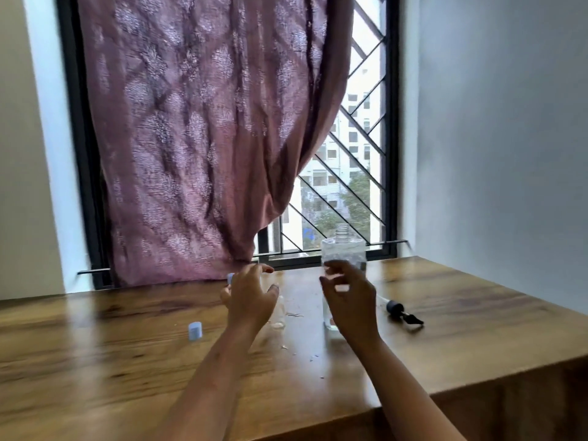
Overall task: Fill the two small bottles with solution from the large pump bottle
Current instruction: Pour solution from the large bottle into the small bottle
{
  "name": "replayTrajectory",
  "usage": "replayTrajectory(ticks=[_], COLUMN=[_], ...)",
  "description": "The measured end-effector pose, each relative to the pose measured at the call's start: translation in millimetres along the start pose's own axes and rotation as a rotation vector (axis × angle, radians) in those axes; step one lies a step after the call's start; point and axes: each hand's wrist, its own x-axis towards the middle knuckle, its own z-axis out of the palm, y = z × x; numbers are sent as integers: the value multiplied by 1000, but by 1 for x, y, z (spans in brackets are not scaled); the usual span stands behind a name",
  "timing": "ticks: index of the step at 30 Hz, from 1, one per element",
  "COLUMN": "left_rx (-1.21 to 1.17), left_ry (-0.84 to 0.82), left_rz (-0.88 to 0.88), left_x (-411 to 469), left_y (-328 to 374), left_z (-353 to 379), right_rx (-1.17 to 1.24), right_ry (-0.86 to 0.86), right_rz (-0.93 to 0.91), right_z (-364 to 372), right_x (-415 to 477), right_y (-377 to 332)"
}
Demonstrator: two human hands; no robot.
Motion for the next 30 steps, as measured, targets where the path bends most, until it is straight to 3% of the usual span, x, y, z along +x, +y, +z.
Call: replayTrajectory(ticks=[2, 4, 7, 10, 14, 20, 26, 30], left_rx=[-55, -31, -97, -103, -153, -389, -339, -320], left_ry=[0, 25, 15, -74, -275, -362, -444, -419], left_rz=[3, -10, -2, 29, -13, -187, -178, -147], left_x=[3, 5, 9, 15, 10, 1, 3, 1], left_y=[11, 19, 16, -2, -23, -47, -55, -53], left_z=[10, 16, 20, 17, 8, 9, 14, 15], right_rx=[-57, -193, -351, -258, -352, -116, -319, -498], right_ry=[225, 309, 115, -94, -144, -87, -100, -181], right_rz=[-91, -66, 283, 485, 330, 248, -60, -92], right_z=[-12, -16, -13, -4, 13, 24, 39, 36], right_x=[10, 19, 27, 31, 39, 42, 34, 32], right_y=[0, 6, 24, 38, 44, 55, 65, 76])
